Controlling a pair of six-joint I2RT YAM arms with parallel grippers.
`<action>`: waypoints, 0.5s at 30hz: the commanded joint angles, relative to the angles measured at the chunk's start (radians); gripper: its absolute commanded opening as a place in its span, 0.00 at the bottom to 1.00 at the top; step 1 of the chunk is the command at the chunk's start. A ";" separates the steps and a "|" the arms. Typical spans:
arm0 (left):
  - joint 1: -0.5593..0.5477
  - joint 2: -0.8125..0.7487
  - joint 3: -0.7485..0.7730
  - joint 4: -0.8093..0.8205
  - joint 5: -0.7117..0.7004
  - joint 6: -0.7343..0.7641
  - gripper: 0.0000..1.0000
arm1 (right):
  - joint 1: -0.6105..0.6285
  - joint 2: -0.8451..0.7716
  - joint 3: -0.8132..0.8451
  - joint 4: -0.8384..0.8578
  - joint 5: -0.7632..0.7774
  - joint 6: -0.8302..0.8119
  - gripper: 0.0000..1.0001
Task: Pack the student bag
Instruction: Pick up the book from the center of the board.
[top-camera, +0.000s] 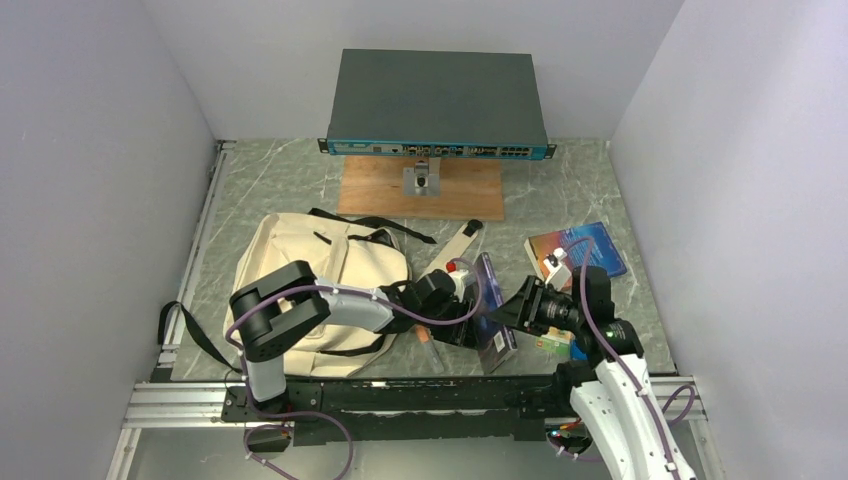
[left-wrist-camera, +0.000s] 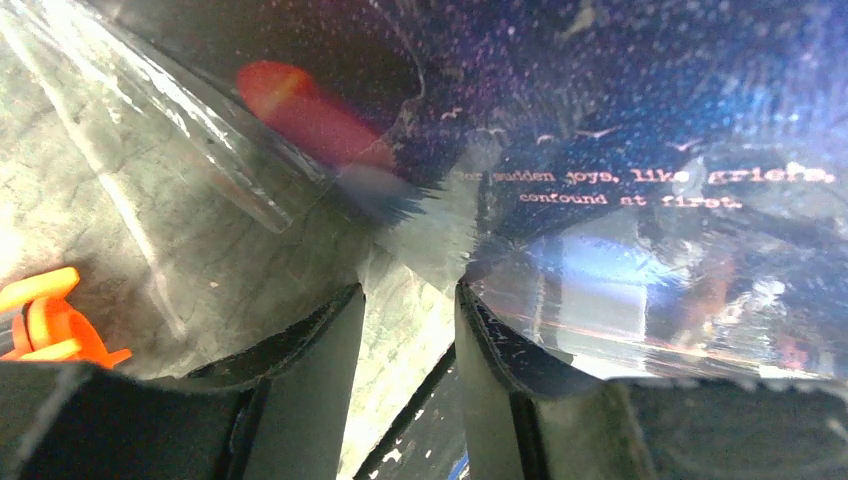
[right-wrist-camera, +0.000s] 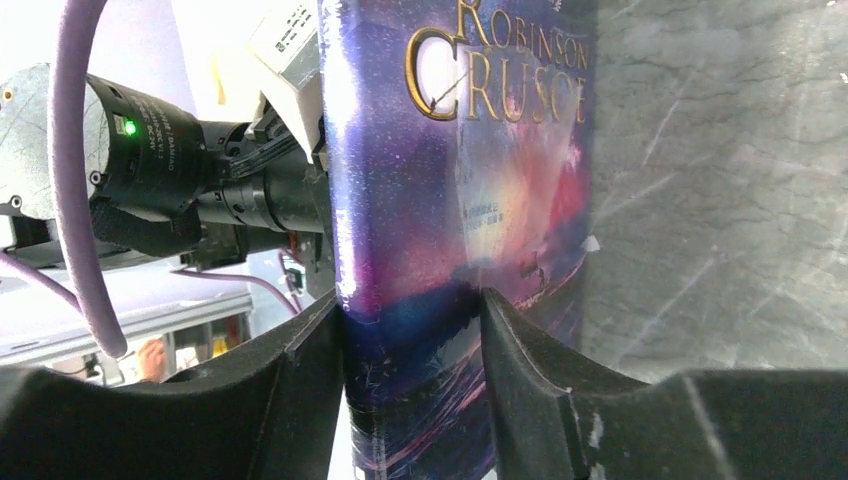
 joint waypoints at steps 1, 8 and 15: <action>-0.004 -0.006 0.000 -0.081 -0.098 0.055 0.47 | 0.014 0.026 0.108 -0.071 0.028 -0.040 0.33; -0.006 -0.025 0.008 -0.086 -0.093 0.055 0.49 | 0.083 0.089 0.159 -0.146 0.218 -0.089 0.33; -0.006 -0.029 0.016 -0.096 -0.107 0.078 0.54 | 0.275 0.120 0.123 -0.012 0.414 0.005 0.33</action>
